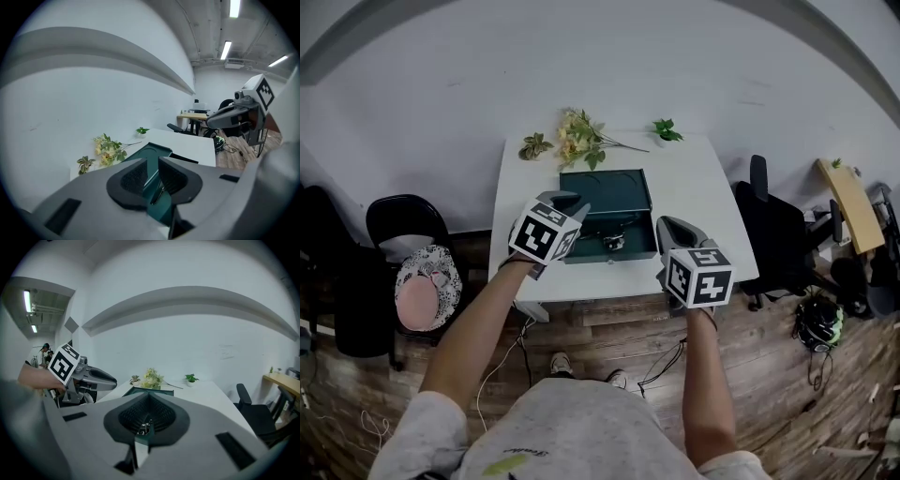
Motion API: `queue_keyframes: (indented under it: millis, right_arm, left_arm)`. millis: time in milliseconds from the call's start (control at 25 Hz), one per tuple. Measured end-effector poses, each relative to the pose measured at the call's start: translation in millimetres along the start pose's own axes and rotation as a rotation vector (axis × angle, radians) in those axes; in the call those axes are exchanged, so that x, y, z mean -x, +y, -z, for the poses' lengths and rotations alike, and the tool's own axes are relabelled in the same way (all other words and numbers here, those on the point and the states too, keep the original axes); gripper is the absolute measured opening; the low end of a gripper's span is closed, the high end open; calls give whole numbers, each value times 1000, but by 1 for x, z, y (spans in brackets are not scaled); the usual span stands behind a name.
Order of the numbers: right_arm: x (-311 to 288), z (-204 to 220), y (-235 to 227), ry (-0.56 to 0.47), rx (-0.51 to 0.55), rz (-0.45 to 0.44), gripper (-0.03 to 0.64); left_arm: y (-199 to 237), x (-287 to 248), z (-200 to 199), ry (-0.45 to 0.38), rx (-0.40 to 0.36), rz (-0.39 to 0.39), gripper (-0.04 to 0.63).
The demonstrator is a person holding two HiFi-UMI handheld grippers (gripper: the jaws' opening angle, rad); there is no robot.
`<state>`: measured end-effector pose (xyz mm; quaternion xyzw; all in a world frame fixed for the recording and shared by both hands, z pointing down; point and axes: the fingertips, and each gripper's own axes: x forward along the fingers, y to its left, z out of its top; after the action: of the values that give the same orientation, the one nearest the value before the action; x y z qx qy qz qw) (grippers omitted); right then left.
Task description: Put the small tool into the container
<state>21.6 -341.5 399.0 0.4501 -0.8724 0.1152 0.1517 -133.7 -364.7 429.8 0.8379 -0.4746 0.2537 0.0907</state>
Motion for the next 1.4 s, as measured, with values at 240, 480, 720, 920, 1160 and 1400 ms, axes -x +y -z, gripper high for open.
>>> queue_keyframes:
  millis: [240, 480, 720, 920, 1160, 1400]
  right_arm:
    - [0, -12, 4, -21, 12, -18, 4]
    - [1, -18, 8, -42, 12, -28, 4]
    - [0, -20, 12, -54, 15, -34, 4]
    - [0, -22, 13, -66, 19, -32, 3]
    - [0, -24, 16, -70, 33, -36, 3]
    - [1, -24, 18, -79, 40, -33, 3]
  left_arm:
    - [17, 35, -11, -85, 86, -69, 47]
    - [30, 63, -12, -155, 155, -140, 21]
    - [36, 73, -3, -170, 188, -184, 2]
    - [35, 75, 3, -173, 199, -189, -2]
    - [35, 78, 2, -176, 192, -204, -2]
    - [33, 79, 1, -181, 194, -202, -2]
